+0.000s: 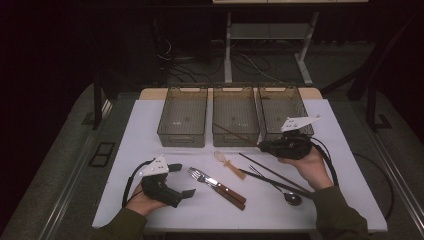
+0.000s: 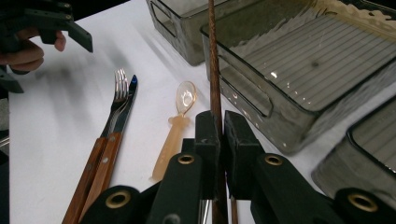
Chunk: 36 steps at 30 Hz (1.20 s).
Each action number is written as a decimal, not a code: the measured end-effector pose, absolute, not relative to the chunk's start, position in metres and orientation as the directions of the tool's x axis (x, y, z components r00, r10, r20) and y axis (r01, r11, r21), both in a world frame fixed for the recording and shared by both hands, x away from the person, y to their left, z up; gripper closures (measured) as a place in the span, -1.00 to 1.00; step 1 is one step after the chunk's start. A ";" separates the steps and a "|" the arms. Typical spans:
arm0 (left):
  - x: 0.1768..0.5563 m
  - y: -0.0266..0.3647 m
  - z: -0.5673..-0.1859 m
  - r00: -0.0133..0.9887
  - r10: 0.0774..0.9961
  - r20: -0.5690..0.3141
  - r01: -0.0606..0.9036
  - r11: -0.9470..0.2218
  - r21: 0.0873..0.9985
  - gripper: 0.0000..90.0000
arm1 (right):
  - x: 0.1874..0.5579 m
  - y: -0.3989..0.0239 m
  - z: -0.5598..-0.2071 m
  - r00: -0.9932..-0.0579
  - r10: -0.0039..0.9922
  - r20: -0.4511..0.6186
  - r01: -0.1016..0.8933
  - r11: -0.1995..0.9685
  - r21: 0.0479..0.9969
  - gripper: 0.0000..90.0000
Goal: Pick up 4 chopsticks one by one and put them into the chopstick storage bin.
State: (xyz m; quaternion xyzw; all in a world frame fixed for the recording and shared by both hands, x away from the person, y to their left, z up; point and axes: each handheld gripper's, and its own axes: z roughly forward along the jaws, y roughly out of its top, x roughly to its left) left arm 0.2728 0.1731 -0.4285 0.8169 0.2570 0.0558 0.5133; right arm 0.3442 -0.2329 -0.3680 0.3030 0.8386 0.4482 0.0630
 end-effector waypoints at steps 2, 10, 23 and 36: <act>0.273 0.173 -0.429 0.861 0.478 -0.173 0.364 -0.343 0.866 -1.00 | 0.347 -0.228 -0.368 -0.807 0.566 0.166 0.451 0.410 0.793 0.88; 0.272 0.172 -0.429 0.863 0.475 -0.171 0.362 -0.347 0.865 -1.00 | 0.358 -0.212 -0.363 -0.800 0.576 0.167 0.460 0.410 0.787 0.88; 0.272 0.171 -0.429 0.864 0.474 -0.170 0.362 -0.350 0.864 -1.00 | 0.374 -0.188 -0.348 -0.788 0.599 0.145 0.466 0.424 0.776 0.88; 0.272 0.171 -0.430 0.864 0.472 -0.174 0.364 -0.347 0.864 -1.00 | 0.393 -0.155 -0.332 -0.783 0.609 0.125 0.460 0.433 0.775 0.88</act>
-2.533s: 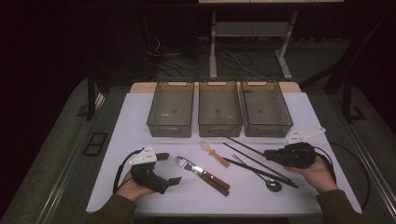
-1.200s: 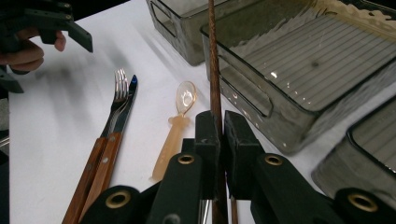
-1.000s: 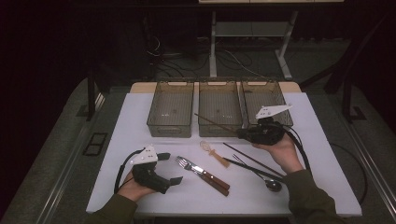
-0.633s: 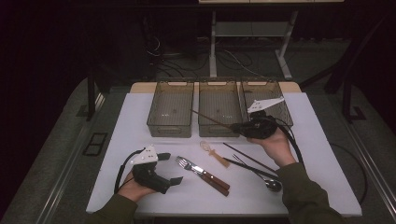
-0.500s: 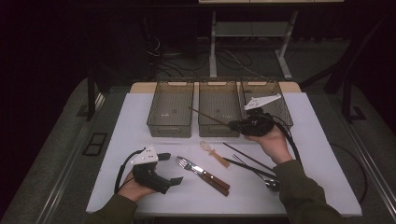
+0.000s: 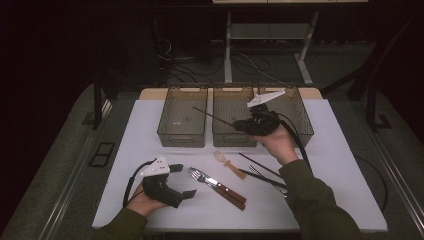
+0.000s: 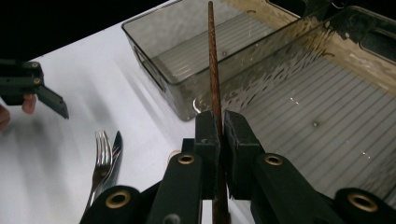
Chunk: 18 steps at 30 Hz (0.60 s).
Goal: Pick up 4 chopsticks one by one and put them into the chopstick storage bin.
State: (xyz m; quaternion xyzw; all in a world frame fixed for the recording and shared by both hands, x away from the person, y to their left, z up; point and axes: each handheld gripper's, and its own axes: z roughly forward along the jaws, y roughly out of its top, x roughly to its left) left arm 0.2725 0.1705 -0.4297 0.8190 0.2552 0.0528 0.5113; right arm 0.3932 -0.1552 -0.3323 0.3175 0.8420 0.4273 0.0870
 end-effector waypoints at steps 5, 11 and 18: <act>0.272 0.170 -0.429 0.866 0.470 -0.173 0.362 -0.349 0.864 -1.00 | 0.402 -0.142 -0.329 -0.782 0.611 0.127 0.465 0.436 0.771 0.88; 0.272 0.170 -0.429 0.868 0.465 -0.172 0.361 -0.354 0.863 -1.00 | 0.412 -0.129 -0.327 -0.779 0.615 0.121 0.470 0.445 0.762 0.88; 0.272 0.169 -0.429 0.867 0.466 -0.177 0.363 -0.346 0.865 -1.00 | 0.427 -0.108 -0.328 -0.777 0.620 0.113 0.480 0.466 0.744 0.88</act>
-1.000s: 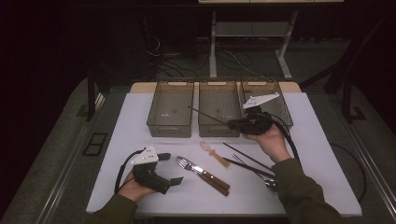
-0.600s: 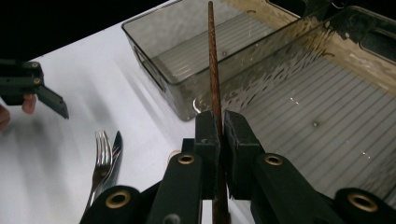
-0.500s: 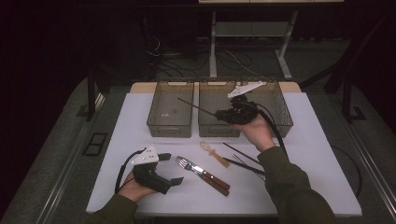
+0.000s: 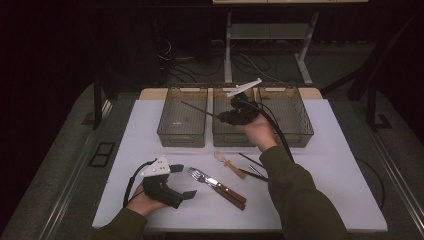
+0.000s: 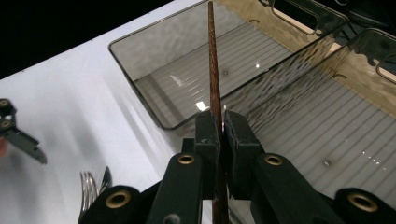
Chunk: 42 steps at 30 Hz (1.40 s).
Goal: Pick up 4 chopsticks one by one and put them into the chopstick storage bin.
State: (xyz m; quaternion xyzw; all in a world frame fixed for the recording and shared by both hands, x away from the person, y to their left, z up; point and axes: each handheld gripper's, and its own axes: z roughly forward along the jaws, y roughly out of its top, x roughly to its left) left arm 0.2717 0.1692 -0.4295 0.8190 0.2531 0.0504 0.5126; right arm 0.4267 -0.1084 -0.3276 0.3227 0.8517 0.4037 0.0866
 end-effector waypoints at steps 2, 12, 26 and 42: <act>0.272 0.169 -0.429 0.868 0.464 -0.178 0.363 -0.348 0.864 -1.00 | 0.431 -0.102 -0.329 -0.775 0.622 0.112 0.483 0.469 0.740 0.88; 0.272 0.169 -0.429 0.873 0.456 -0.172 0.355 -0.352 0.866 -1.00 | 0.451 -0.075 -0.339 -0.758 0.643 0.108 0.510 0.482 0.712 0.88; 0.272 0.167 -0.429 0.881 0.440 -0.173 0.346 -0.351 0.870 -1.00 | 0.480 -0.045 -0.350 -0.704 0.703 0.099 0.554 0.458 0.695 0.88; 0.271 0.164 -0.429 0.887 0.423 -0.184 0.347 -0.351 0.869 -1.00 | 0.497 -0.008 -0.363 -0.662 0.746 0.076 0.584 0.450 0.676 0.88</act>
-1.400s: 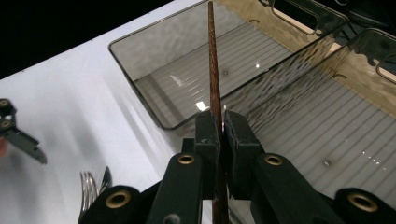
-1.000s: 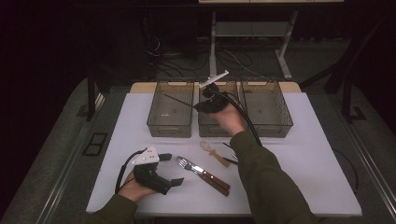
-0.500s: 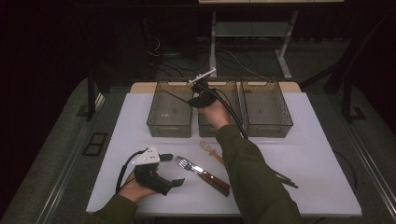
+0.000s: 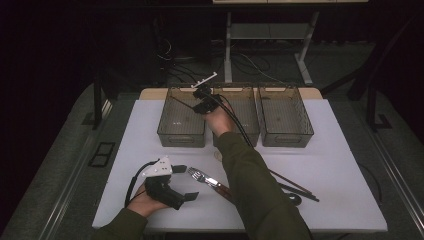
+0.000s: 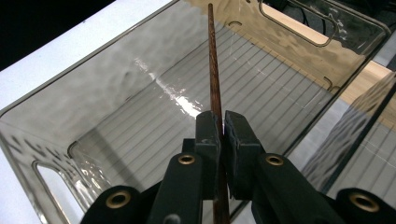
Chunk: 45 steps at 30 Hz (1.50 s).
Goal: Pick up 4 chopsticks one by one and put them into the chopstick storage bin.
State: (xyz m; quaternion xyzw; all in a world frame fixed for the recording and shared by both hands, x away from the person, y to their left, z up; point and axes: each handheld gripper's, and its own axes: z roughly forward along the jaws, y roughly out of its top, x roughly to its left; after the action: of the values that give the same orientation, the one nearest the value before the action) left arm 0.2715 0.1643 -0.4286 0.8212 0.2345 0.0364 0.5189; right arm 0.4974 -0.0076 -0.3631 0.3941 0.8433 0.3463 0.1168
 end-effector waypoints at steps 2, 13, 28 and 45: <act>0.271 0.164 -0.428 0.888 0.422 -0.183 0.347 -0.352 0.869 -1.00 | 0.498 -0.005 -0.364 -0.658 0.749 0.077 0.587 0.446 0.675 0.88; 0.272 0.164 -0.428 0.889 0.421 -0.183 0.346 -0.353 0.869 -1.00 | 0.497 0.001 -0.368 -0.666 0.741 0.084 0.589 0.455 0.668 0.82; 0.272 0.164 -0.428 0.889 0.424 -0.176 0.342 -0.356 0.870 -1.00 | 0.491 -0.019 -0.349 -0.690 0.714 0.119 0.573 0.439 0.692 0.21; 0.272 0.163 -0.429 0.882 0.436 -0.178 0.348 -0.349 0.870 -1.00 | 0.451 -0.083 -0.318 -0.739 0.665 0.113 0.524 0.461 0.716 -0.16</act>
State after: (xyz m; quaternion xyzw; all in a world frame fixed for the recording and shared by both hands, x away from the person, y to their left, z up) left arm 0.2716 0.1632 -0.4286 0.8202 0.2387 0.0424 0.5182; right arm 0.4513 -0.0829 -0.3176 0.3497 0.8499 0.3834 0.0915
